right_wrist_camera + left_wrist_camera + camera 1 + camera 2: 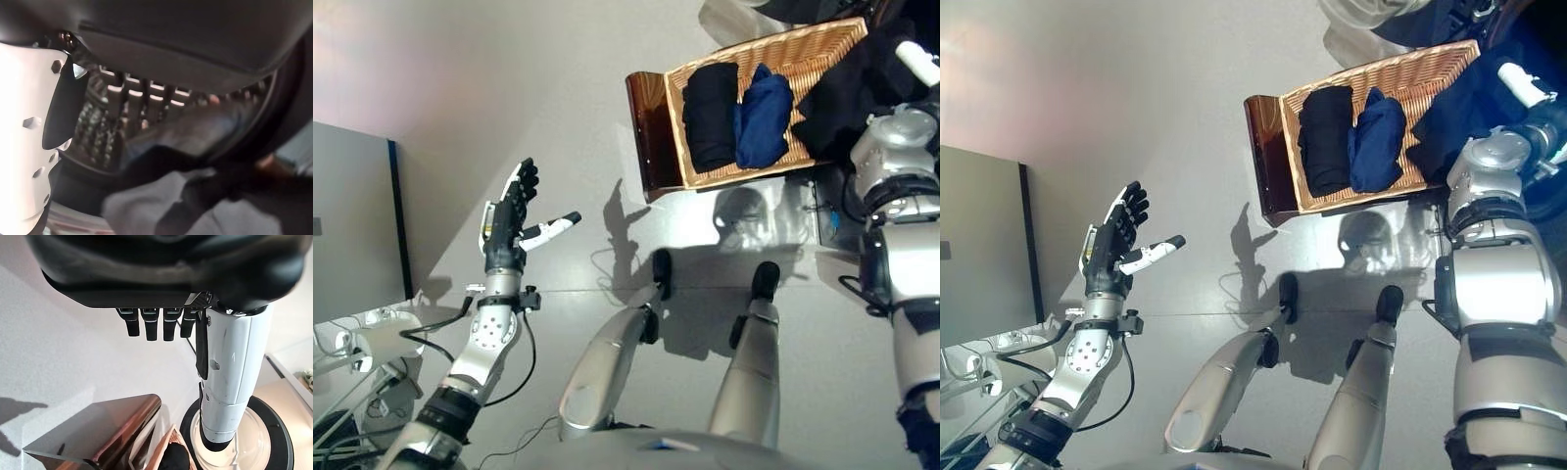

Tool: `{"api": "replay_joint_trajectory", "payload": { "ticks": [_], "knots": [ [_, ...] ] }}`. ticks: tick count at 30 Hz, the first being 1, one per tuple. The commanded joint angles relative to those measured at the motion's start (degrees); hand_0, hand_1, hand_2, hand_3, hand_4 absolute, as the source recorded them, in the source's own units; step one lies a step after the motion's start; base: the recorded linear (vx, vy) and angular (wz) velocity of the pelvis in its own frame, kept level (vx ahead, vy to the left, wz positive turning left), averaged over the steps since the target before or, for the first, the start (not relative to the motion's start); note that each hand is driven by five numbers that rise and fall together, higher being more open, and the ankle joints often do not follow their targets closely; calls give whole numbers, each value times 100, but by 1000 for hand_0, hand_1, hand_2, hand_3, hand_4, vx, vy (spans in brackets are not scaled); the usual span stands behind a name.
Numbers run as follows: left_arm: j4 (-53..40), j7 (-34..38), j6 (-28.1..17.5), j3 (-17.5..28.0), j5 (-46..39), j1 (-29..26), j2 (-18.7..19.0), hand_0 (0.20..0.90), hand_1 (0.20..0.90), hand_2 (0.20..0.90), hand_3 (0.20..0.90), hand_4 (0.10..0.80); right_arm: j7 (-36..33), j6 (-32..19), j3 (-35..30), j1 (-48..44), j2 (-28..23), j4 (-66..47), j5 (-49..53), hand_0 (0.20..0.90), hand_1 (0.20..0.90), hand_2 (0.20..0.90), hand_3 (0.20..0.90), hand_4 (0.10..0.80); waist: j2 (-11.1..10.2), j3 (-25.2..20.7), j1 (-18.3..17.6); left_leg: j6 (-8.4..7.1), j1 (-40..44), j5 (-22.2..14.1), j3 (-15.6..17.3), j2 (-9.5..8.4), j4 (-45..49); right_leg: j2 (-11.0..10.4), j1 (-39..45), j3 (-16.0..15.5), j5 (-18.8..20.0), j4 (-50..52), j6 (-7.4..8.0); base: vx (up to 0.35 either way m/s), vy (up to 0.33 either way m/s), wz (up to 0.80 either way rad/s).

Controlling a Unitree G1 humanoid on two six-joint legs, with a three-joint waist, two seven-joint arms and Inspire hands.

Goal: Pick up the clothes and place them into the washing machine

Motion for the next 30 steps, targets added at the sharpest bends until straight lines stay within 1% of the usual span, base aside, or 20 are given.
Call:
{"api": "replay_joint_trajectory", "payload": {
  "ticks": [1, 3, 4, 5, 7, 9, 11, 14, 18, 20, 21, 22, 23, 24, 25, 26, 27, 28, 29, 30],
  "knots": [
    [-218, 97, -344, 471, -138, 235, -26, 900, 900, 900, 900, 800, -150, -897, 48, 298, -391, -363, 722, 900, 900, 900, 900, 800, 358, -499, -75, -685, -434, -239, -469, 145, 295, 179, 163, -261, -290, -44, -392, -5, -11, 6],
    [-164, 87, -341, 487, -147, 223, -71, 900, 900, 900, 900, 800, 65, -1052, -91, 628, -90, -590, 897, 900, 900, 900, 900, 800, 344, -475, -69, -678, -423, -233, -475, 151, 290, 184, 181, -280, -299, -31, -393, 0, -12, 9],
    [-161, 85, -345, 485, -148, 236, -57, 900, 900, 900, 900, 800, 56, -1055, -118, 675, -75, -623, 891, 900, 900, 900, 900, 800, 331, -484, -70, -678, -417, -233, -477, 150, 289, 183, 188, -282, -301, -31, -393, 3, -31, 9],
    [-64, 43, -357, 502, -136, 135, -72, 900, 900, 900, 900, 800, 297, -992, -103, 886, 48, -544, 913, 900, 900, 900, 900, 800, 282, -462, -70, -679, -406, -234, -484, 148, 300, 185, 216, -298, -292, -33, -400, 3, -33, 5],
    [-17, 6, -376, 533, -150, 89, -130, 900, 900, 900, 900, 800, 546, -1029, -122, 1207, 361, -675, 1017, 900, 900, 900, 900, 800, 203, -428, -106, -682, -362, -226, -486, 160, 278, 190, 272, -325, -277, -61, -400, 1, -28, 5],
    [115, -33, -367, 530, -140, 72, -174, 900, 900, 900, 900, 800, 697, -1019, -213, 1428, 569, -676, 1154, 900, 900, 900, 900, 800, 129, -425, -119, -679, -312, -230, -491, 161, 248, 204, 331, -346, -259, -87, -391, 8, -20, 8],
    [216, -81, -363, 510, -125, 21, -229, 900, 900, 900, 900, 800, 811, -941, -159, 1578, 751, -637, 1028, 900, 900, 900, 900, 800, 38, -410, -135, -670, -257, -230, -495, 159, 241, 213, 424, -366, -216, -153, -383, 12, -33, 6],
    [382, -138, -354, 533, -96, -5, -334, 900, 900, 900, 900, 800, 977, -923, -152, 2169, 1136, -888, 854, 900, 900, 900, 900, 800, -138, -414, -195, -671, -89, -232, -531, 179, 203, 209, 685, -428, -162, -309, -356, 34, -28, 5],
    [631, -293, -279, 502, 3, 18, -495, 900, 900, 900, 900, 800, 1358, -888, -202, 3173, 1681, -1114, 814, 900, 900, 900, 900, 800, -408, -482, -282, -641, 359, -297, -597, 173, 149, 171, 1280, -520, -112, -516, -310, 100, -23, 8],
    [771, -345, -284, 593, -31, 67, -602, 900, 900, 900, 900, 800, 1496, -890, -266, 3762, 1999, -1273, 755, 900, 900, 900, 900, 800, -543, -534, -342, -635, 662, -343, -642, 165, 97, 139, 1680, -585, -81, -700, -264, 111, 8, -3],
    [771, -347, -286, 591, -32, 76, -597, 900, 900, 900, 900, 800, 1490, -888, -268, 3778, 2006, -1286, 751, 900, 900, 900, 900, 800, -542, -524, -348, -635, 689, -341, -647, 163, 87, 138, 1712, -592, -78, -715, -263, 94, 6, 4],
    [839, -356, -264, 609, 3, 87, -627, 900, 900, 900, 900, 800, 1500, -883, -288, 3977, 2083, -1324, 678, 900, 900, 900, 900, 800, -606, -549, -369, -625, 804, -366, -638, 153, 91, 121, 1858, -621, -68, -770, -247, 108, 4, 2],
    [1058, -372, -248, 661, 59, 104, -675, 900, 900, 900, 900, 800, 1556, -866, -230, 4399, 2278, -1455, 508, 900, 900, 900, 900, 800, -734, -595, -430, -610, 1067, -400, -672, 127, 54, 109, 2203, -675, -12, -974, -211, 143, 9, -1],
    [1124, -396, -246, 682, 78, 144, -703, 900, 900, 900, 900, 800, 1560, -806, -213, 4561, 2329, -1407, 354, 900, 900, 900, 900, 800, -781, -644, -446, -608, 1215, -414, -683, 127, -16, 100, 2356, -708, 3, -1066, -189, 149, 27, -1],
    [1194, -397, -238, 705, 123, 192, -711, 900, 900, 900, 900, 800, 1540, -728, -198, 4636, 2380, -1299, 173, 900, 900, 900, 900, 800, -827, -704, -446, -601, 1373, -409, -692, 121, -105, 98, 2529, -749, 44, -1207, -156, 73, 21, 0],
    [1193, -396, -238, 707, 124, 191, -711, 900, 900, 900, 900, 800, 1537, -728, -197, 4634, 2382, -1300, 170, 900, 900, 900, 900, 800, -825, -706, -450, -600, 1372, -372, -695, 121, -134, 101, 2535, -755, 85, -1246, -157, 72, 21, 0],
    [1252, -412, -222, 735, 147, 221, -724, 900, 900, 900, 900, 800, 1524, -667, -142, 4705, 2399, -1250, -1, 900, 900, 900, 900, 800, -877, -760, -447, -586, 1490, -379, -701, 108, -197, 98, 2685, -760, 129, -1394, -134, 109, 3, -5],
    [1433, -422, -228, 776, 226, 290, -749, 900, 900, 900, 900, 800, 1498, -535, -54, 4891, 2454, -1214, -354, 900, 900, 900, 900, 800, -998, -933, -453, -582, 1724, -368, -680, 110, -392, 57, 2904, -820, 221, -1619, -81, 121, 2, -5],
    [1435, -421, -231, 775, 228, 297, -747, 900, 900, 900, 900, 800, 1496, -535, -53, 4900, 2459, -1217, -357, 900, 900, 900, 900, 800, -1000, -933, -457, -582, 1745, -357, -683, 108, -417, 56, 2926, -827, 231, -1644, -80, 158, 5, -10],
    [1531, -491, -203, 829, 160, 350, -797, 900, 900, 900, 900, 800, 1477, -461, -55, 5050, 2510, -1165, -525, 900, 900, 900, 900, 800, -1103, -1075, -469, -578, 1908, -391, -676, 90, -496, 40, 3093, -892, 295, -1775, -40, 115, 14, -6]
  ]
}}
